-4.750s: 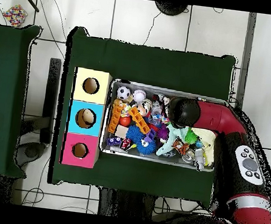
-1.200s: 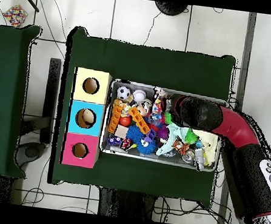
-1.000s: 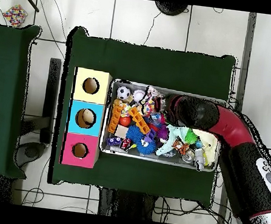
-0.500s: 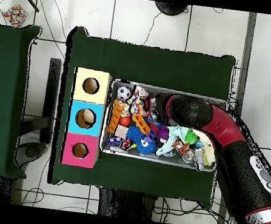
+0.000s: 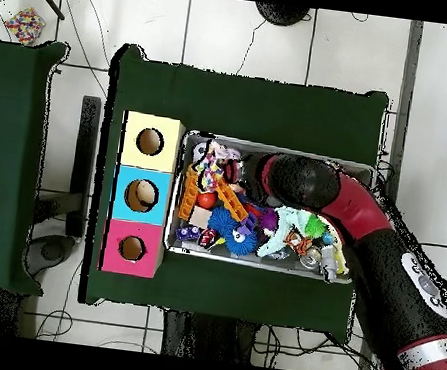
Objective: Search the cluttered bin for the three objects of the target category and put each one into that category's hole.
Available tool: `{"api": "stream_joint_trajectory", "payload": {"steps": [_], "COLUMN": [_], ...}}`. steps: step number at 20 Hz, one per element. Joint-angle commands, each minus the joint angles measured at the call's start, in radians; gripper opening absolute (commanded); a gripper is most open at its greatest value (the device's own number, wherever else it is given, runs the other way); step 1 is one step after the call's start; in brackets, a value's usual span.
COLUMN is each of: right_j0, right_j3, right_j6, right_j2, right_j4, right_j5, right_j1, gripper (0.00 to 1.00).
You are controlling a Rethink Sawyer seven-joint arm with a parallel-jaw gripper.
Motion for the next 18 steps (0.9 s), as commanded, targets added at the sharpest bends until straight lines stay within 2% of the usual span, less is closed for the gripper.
{"api": "stream_joint_trajectory", "payload": {"steps": [1, 12, 18], "right_j0": [0.032, 0.088, 0.111], "right_j3": [0.061, 0.068, 0.067], "right_j6": [0.120, 0.165, 0.159], "right_j2": [0.048, 0.037, 0.034], "right_j4": [0.049, 0.093, 0.107], "right_j5": [-0.044, -0.084, -0.133], "right_j1": [-0.018, -0.076, -0.082], "gripper": [0.00, 0.00, 0.00]}}
